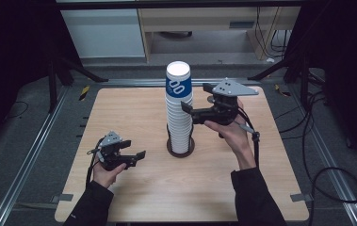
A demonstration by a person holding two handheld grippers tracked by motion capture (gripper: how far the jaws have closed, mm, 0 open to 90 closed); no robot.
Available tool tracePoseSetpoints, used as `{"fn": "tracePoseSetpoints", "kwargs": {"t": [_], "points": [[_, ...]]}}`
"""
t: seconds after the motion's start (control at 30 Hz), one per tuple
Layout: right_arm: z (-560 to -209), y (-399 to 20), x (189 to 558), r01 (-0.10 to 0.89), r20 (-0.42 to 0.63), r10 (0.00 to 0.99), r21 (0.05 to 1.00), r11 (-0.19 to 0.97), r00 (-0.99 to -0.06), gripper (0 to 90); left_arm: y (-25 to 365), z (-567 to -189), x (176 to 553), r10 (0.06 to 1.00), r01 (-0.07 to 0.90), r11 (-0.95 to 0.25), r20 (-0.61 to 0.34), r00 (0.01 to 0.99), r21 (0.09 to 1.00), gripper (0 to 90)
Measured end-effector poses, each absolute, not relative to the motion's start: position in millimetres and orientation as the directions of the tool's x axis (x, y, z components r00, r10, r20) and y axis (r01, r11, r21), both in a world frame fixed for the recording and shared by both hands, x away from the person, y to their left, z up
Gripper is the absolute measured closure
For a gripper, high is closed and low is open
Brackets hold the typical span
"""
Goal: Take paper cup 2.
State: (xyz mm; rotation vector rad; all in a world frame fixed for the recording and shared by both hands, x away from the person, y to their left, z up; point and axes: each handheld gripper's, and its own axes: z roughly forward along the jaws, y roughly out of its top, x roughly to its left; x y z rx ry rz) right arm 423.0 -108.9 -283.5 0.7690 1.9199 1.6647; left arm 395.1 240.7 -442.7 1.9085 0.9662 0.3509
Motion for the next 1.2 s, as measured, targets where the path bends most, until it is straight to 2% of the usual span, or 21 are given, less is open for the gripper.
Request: {"fn": "tracePoseSetpoints", "kwargs": {"t": [0.6, 1.2], "points": [[-280, -72, 456, 0.115, 0.058, 0.695, 0.993, 0.036, -0.717, 6.0, 240, -445, 396, 0.739, 0.482, -0.252, -0.155, 0.656, 0.84, 17.3], [-281, -61, 462, 0.13, 0.04, 0.692, 0.988, 0.078, -0.721, 18.2, 240, -445, 396, 0.736, 0.486, -0.248, -0.163, 0.658, 0.838, 17.2]]}}
